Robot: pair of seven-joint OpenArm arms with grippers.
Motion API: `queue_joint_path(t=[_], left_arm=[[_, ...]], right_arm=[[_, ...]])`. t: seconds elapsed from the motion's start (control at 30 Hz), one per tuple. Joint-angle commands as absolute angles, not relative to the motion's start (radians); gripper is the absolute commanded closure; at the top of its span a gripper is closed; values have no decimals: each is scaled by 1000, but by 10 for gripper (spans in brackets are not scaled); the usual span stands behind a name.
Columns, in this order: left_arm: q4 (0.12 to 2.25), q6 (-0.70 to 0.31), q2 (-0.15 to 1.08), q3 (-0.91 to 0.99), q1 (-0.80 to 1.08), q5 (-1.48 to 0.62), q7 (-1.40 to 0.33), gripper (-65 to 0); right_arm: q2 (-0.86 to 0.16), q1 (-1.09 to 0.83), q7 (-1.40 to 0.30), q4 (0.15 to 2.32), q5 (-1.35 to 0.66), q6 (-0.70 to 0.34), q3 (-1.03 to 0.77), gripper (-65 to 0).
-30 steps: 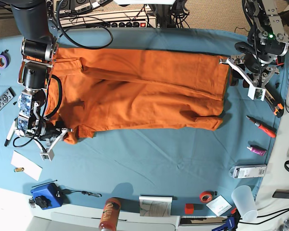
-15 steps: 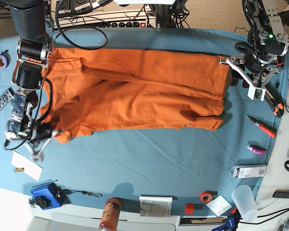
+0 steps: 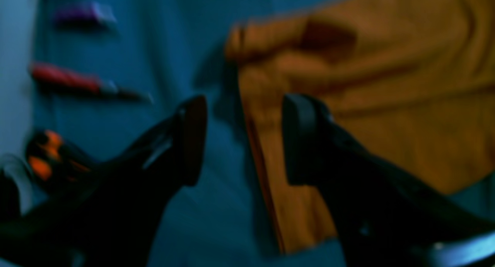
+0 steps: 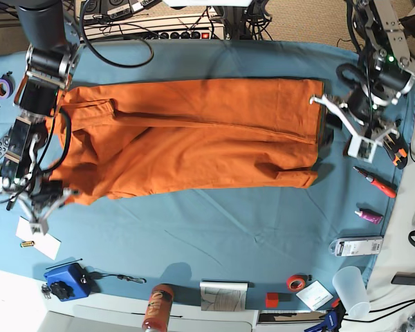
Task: Layout the t-shirt on the table in an organized manner, then fold the t-shirt properly
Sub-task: 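Grasp the shirt hem with the left gripper beside the right gripper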
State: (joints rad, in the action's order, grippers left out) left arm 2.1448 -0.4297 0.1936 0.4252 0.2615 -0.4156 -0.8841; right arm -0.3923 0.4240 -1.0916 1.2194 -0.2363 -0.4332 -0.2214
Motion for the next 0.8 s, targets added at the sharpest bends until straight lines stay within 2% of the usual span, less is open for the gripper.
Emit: queue_joint_path(t=[0.0,0.2,0.4,0.5,0.57,0.77], left_arm=[[2137,-431,207,426,234,-430,-863,-344],[1931,-478,328,288,90,-444,-883,-349],[1723,-469,431,85,-106,-392,-895,-349],[1640,-476,451,7,-203,-399,-950,-349],[1597,-518,451,-41,-259,-424,-993,-349],[1444,-535,449,-151,-398,-456,-1011,-349]], right_arm=[[-410,442,-1068,1237,-246,-430,-226,0],[-410,416,-1069,1237,-245,-430,-226,0],[-410,416,-1069,1237,-245,-430,-226,0],[-410,416,-1070,1237,-245,-431,-226,0],[-410,416,-1070,1237,-245,-432,-226,0],[-410,416,-1080,1237,-245,-433,-226,0]])
